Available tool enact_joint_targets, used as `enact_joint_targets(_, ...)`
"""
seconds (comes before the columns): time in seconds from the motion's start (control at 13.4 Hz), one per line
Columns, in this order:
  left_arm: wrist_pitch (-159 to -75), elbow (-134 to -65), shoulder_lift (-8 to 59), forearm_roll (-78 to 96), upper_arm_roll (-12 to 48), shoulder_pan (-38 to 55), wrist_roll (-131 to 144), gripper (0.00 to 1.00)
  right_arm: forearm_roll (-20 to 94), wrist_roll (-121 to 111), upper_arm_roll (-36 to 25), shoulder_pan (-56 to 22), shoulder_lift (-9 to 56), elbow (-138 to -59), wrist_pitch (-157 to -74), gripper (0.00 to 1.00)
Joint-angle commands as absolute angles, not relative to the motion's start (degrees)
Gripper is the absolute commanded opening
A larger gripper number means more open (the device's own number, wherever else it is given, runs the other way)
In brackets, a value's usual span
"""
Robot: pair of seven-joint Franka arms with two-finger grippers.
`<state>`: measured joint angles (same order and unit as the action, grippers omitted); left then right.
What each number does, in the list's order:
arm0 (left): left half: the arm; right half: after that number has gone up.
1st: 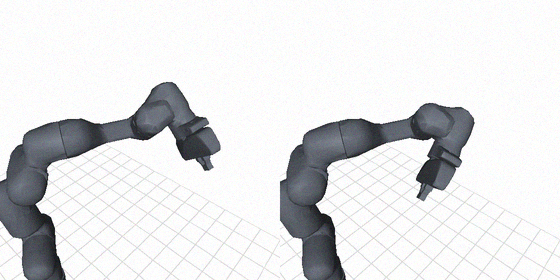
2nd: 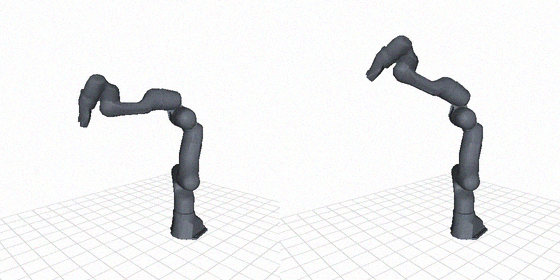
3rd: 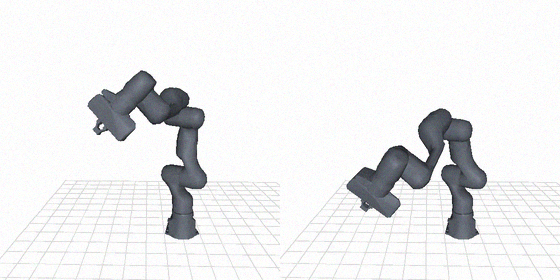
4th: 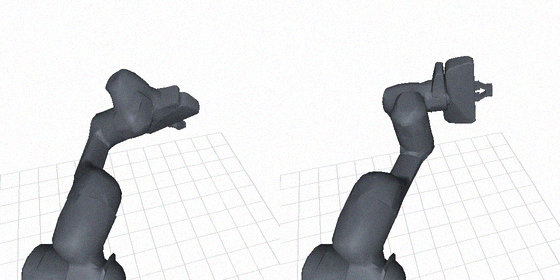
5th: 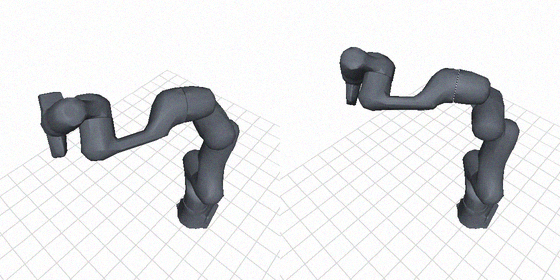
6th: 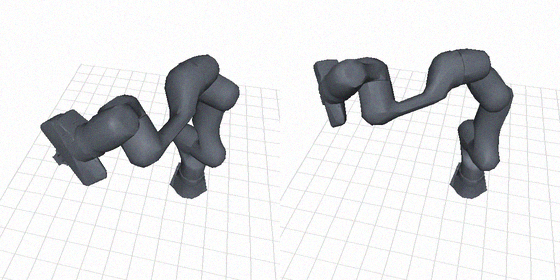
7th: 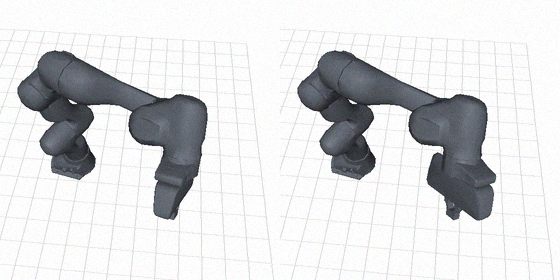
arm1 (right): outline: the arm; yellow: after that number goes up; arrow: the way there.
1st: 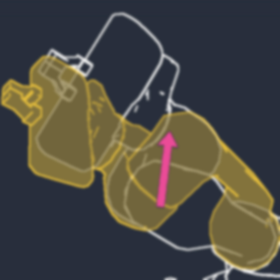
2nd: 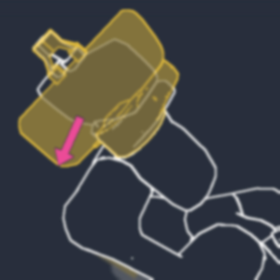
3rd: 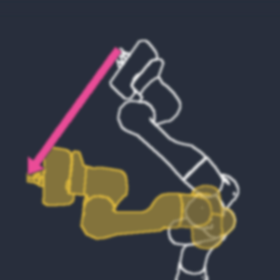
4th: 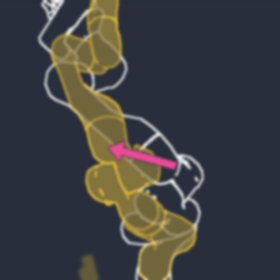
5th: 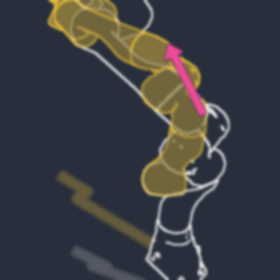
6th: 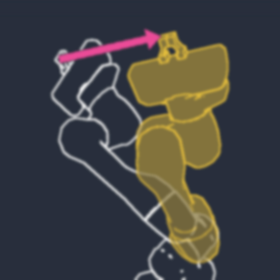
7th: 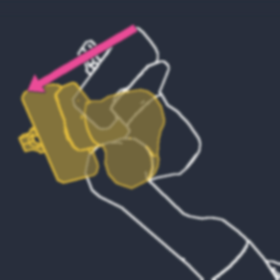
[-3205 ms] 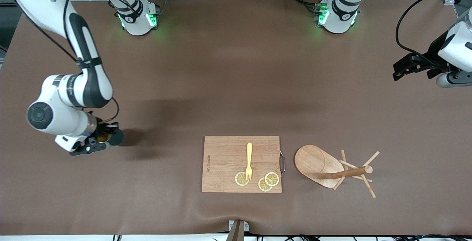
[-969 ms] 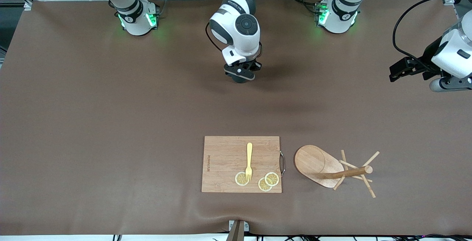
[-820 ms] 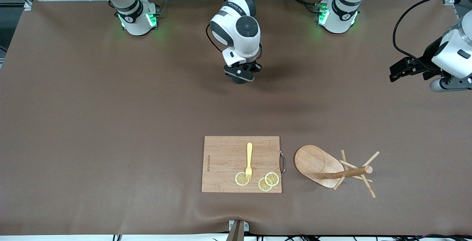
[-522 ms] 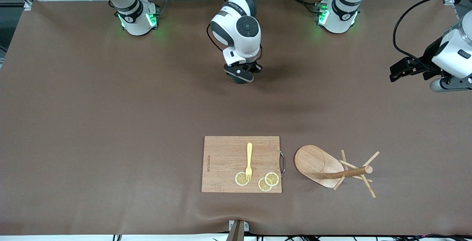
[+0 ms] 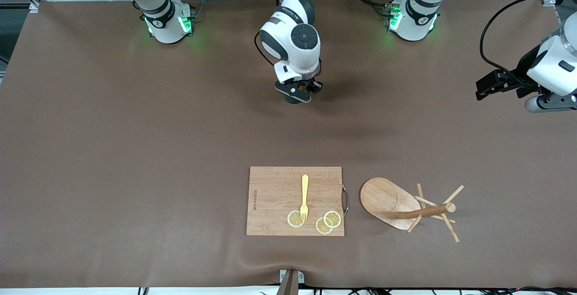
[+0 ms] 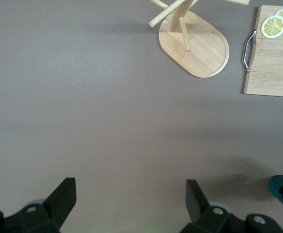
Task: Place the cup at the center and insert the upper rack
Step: 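Set the mug down, open the right gripper and withdraw it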
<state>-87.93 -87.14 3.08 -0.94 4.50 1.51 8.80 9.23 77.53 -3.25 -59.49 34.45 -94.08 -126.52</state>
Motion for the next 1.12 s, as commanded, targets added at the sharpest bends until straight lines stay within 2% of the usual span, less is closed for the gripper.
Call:
enact_joint_targets(0.0, -87.3, -86.5, 3.0, -2.1, 4.9, 1.8, 9.0, 1.0, 10.4, 77.8, -3.4, -59.0, 34.5, -92.0, -126.1, 0.97)
enact_joint_targets(0.07, -87.3, -86.5, 3.0, -2.1, 4.9, 1.8, 9.0, 1.0, 10.3, 77.5, -3.4, -58.2, 33.9, -91.9, -126.0, 1.0)
enact_joint_targets(0.45, -87.2, -86.4, 3.0, -1.6, 5.0, 2.0, 8.9, 1.0, 10.4, 73.1, -3.3, -51.6, 27.1, -90.3, -121.9, 1.0)
enact_joint_targets(0.75, -87.2, -86.2, 3.1, -1.6, 5.0, 2.2, 9.0, 1.0, 10.0, 58.0, -3.1, -41.9, 20.5, -85.7, -106.0, 1.0)
enact_joint_targets(1.04, -87.3, -86.0, 2.9, -1.7, 4.2, 5.1, 13.2, 1.0, 9.4, 39.2, -3.2, -28.4, 12.8, -85.0, -95.0, 1.0)
